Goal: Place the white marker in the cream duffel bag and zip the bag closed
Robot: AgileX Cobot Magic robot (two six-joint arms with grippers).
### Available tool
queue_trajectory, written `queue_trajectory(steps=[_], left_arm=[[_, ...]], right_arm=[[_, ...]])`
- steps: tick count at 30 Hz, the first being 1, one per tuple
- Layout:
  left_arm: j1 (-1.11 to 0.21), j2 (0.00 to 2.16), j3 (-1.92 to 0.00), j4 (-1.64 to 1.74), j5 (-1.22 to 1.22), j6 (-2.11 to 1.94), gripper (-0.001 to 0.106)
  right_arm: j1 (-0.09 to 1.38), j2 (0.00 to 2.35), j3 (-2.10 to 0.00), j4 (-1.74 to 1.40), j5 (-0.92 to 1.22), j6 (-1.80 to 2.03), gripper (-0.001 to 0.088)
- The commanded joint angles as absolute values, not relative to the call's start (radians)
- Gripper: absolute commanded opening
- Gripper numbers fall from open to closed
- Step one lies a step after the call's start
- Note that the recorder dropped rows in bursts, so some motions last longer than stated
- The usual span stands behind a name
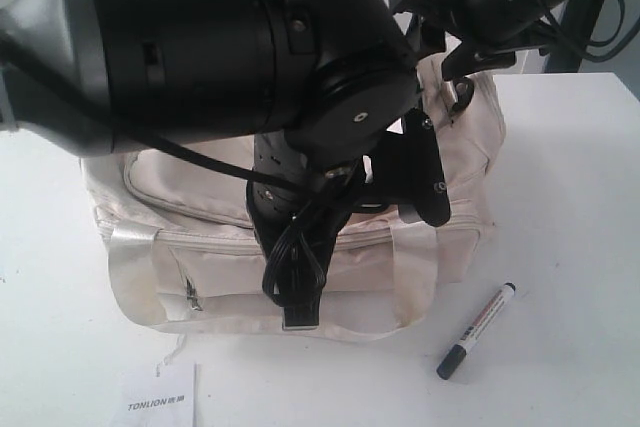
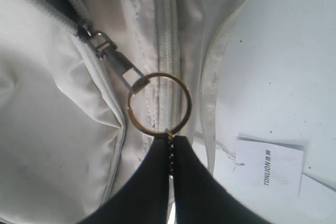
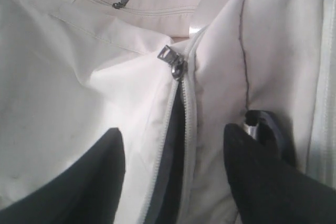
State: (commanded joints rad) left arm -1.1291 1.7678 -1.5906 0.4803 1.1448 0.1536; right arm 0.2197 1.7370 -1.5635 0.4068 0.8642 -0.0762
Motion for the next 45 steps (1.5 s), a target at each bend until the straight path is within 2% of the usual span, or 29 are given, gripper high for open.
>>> queue_trajectory(steps=[14, 17, 20, 25, 45], left_arm=[[-1.129, 1.768, -1.591, 0.480, 1.145, 0.152, 0.000], [-1.129, 1.768, -1.591, 0.480, 1.145, 0.152, 0.000], [-1.129, 1.768, -1.591, 0.480, 1.145, 0.152, 0.000], [-1.129, 1.768, -1.591, 0.480, 1.145, 0.152, 0.000], [-1.129, 1.768, -1.591, 0.480, 1.221, 0.149, 0.000]], right_arm=[[0.220, 1.840, -1.564, 0.474, 0.879, -0.076, 0.0538], [0.220, 1.852, -1.564, 0.474, 0.897, -0.076, 0.0508], [0.220, 1.856, -1.564, 0.474, 0.905, -0.076, 0.0376], [0.220, 1.856, -1.564, 0.474, 0.911, -0.076, -0.0004], [0.218, 1.762, -1.564, 0.449, 0.851, -0.079, 0.0000]])
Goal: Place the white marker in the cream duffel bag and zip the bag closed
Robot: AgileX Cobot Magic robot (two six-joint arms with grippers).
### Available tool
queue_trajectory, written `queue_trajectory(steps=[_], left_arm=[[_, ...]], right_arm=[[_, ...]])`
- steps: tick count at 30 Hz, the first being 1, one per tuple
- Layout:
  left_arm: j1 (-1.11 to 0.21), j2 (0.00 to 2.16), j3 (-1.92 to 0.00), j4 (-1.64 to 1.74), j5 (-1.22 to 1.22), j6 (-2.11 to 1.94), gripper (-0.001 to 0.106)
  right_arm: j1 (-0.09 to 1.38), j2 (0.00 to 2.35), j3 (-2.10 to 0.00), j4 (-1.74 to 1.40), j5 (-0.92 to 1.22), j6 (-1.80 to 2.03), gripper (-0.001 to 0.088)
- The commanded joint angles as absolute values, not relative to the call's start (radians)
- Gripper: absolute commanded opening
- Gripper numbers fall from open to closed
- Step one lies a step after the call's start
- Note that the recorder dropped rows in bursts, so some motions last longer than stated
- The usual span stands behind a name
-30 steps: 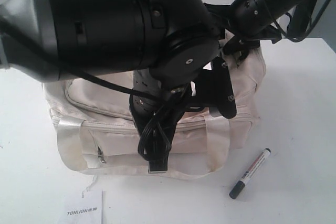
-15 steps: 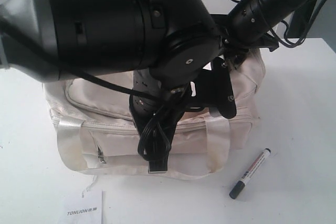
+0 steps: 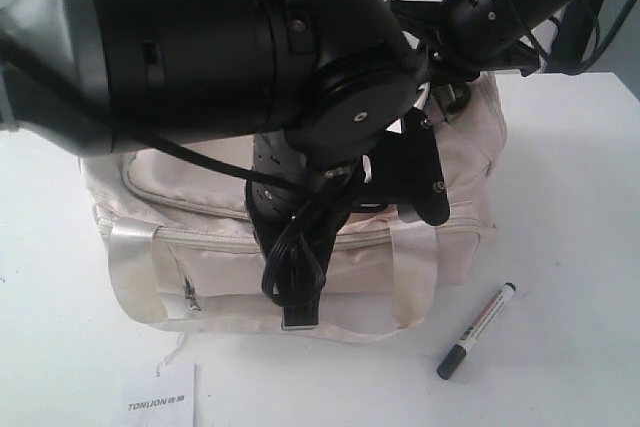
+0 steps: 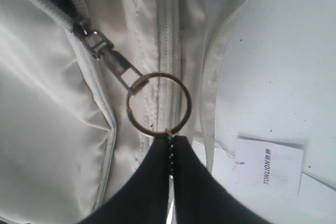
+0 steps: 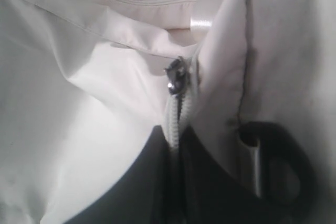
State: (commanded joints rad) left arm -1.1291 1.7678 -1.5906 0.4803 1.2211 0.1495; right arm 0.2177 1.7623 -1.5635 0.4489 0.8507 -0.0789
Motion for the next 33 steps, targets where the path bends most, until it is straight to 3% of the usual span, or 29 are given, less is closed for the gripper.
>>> queue_trajectory(steps=[33], left_arm=[[-1.124, 1.675, -1.516, 0.493, 1.221, 0.104, 0.000]], right_arm=[[0.218, 1.756, -1.564, 0.430, 0.851, -0.075, 0.0000]])
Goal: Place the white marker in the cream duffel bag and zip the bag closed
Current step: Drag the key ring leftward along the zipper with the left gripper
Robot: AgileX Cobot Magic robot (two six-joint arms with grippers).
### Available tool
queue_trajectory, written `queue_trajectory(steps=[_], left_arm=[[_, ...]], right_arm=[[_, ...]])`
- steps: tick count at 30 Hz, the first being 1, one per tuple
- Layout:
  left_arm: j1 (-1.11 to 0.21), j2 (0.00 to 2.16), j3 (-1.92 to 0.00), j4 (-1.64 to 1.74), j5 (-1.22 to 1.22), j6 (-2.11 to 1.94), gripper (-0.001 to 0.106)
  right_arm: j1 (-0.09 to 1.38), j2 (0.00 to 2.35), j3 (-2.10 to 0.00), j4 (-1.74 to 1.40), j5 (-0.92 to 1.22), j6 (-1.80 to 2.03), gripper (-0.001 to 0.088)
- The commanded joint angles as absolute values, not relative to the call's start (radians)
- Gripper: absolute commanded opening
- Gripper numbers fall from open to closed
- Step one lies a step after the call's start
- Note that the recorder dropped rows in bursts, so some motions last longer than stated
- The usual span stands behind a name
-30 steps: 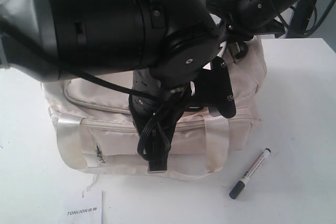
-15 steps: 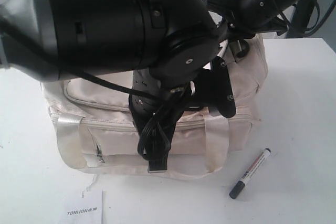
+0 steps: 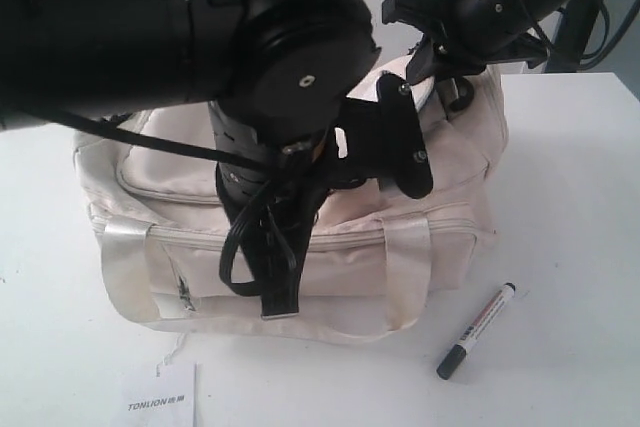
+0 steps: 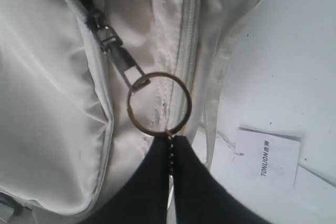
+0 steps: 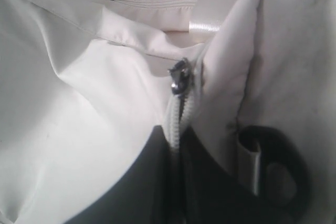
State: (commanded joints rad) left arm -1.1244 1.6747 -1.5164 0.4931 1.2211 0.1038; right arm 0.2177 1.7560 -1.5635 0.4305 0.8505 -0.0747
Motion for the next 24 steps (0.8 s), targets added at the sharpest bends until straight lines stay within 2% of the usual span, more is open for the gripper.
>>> queue_trajectory(steps=[16, 24], left_arm=[[-0.986, 1.675, -1.477, 0.490, 1.221, 0.044, 0.000], [-0.977, 1.675, -1.477, 0.489, 1.221, 0.042, 0.000]], right_arm=[[0.218, 1.756, -1.564, 0.404, 0.843, -0.075, 0.0000], [0.218, 1.756, -1.564, 0.332, 0.843, -0.053, 0.0000]])
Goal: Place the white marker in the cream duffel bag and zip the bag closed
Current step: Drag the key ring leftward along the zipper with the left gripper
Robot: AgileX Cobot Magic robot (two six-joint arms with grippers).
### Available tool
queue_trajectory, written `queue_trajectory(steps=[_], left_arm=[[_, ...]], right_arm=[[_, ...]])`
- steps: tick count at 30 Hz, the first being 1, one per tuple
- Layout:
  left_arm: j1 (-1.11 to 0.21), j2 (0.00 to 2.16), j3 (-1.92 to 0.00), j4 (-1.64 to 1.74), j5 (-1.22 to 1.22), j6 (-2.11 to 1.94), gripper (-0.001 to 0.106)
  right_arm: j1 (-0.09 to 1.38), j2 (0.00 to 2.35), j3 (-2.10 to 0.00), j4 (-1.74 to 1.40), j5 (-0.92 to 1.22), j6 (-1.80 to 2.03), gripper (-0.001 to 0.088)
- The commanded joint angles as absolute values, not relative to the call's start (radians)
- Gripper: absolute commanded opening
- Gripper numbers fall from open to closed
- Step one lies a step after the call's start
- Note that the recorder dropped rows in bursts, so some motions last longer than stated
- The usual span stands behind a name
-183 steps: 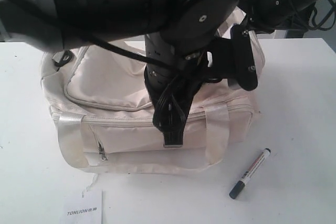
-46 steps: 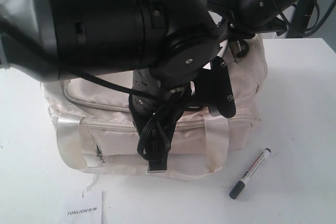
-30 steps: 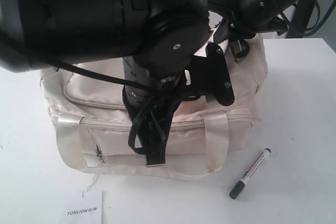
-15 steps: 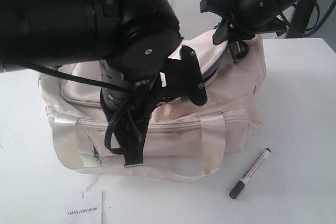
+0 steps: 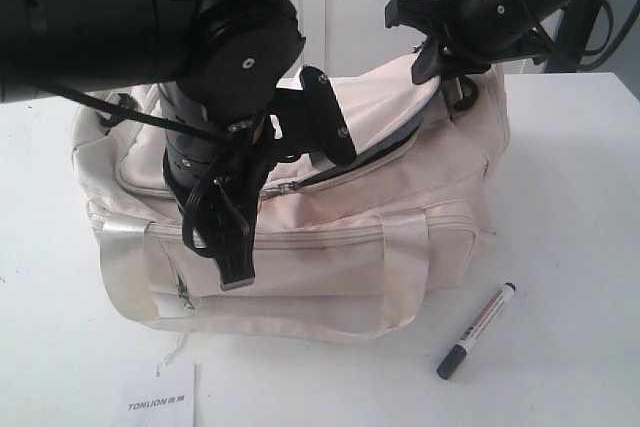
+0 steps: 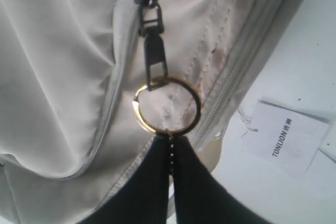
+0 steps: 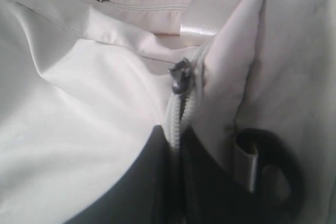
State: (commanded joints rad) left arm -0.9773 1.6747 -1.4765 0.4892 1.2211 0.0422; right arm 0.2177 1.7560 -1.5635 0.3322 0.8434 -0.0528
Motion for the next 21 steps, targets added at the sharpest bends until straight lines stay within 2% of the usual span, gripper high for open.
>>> queue_trajectory(steps=[12, 21], left_arm=[[-0.973, 1.675, -1.477, 0.483, 1.221, 0.025, 0.000], [-0.848, 1.609, -1.477, 0.393, 1.221, 0.025, 0.000]], right_arm=[[0.218, 1.756, -1.564, 0.292, 0.841, -0.019, 0.0000], [0.218, 1.756, -1.564, 0.286, 0.835, 0.000, 0.0000]])
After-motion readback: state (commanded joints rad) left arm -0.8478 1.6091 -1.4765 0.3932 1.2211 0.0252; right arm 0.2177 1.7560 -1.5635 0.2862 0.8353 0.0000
